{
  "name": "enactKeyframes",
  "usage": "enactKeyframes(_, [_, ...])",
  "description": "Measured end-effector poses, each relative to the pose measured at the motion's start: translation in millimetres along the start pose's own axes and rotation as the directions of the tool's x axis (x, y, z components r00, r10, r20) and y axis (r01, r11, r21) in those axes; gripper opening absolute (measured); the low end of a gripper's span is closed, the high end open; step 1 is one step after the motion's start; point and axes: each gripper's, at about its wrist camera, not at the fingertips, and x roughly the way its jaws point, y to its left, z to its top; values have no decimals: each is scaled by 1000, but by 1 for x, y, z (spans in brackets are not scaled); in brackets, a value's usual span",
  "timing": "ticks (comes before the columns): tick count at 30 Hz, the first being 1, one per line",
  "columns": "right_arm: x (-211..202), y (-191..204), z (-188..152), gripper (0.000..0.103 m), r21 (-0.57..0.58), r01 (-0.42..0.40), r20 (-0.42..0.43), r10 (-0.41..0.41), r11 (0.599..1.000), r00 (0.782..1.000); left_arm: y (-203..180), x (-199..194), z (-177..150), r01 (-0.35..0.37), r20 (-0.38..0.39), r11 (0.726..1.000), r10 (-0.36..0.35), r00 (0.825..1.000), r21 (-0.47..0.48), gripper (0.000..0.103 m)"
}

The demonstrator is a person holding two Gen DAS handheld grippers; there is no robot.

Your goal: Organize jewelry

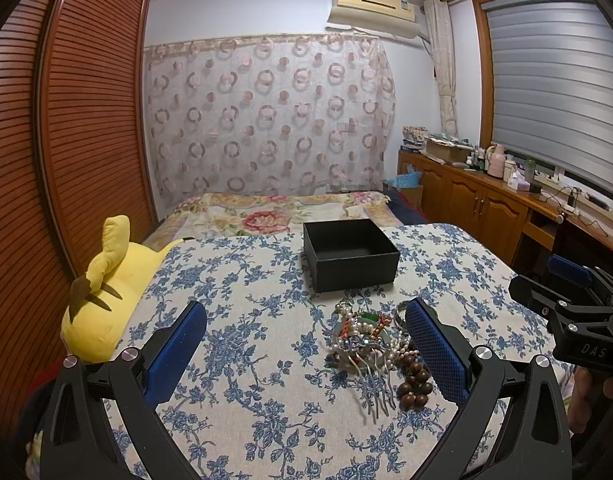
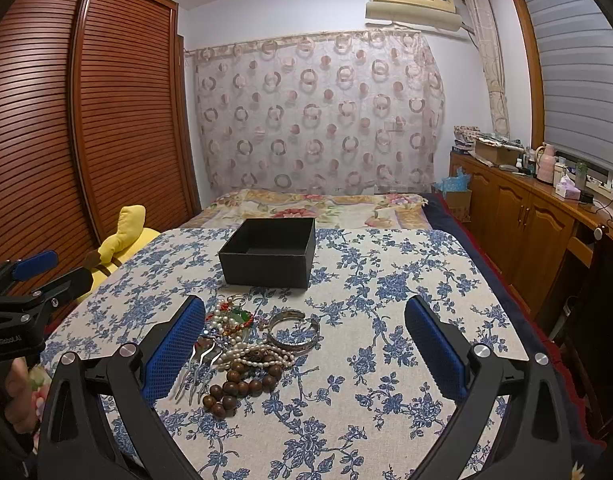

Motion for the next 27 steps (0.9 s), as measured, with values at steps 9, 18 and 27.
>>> enactKeyframes(9, [0,0,0,101,1,-2,0,2,1000,1000,1,0,0,-1,1,1000,1,1000,-1,97])
enactKeyframes(18, [-1,1,0,101,1,-1,1,1,1000,1000,1,0,0,0,2,1000,0,1000,0,97])
enactKeyframes(27, [-1,0,0,101,2,-2,1,2,1000,1000,1,-1,1,0,3,1000,0,1000,-2,97])
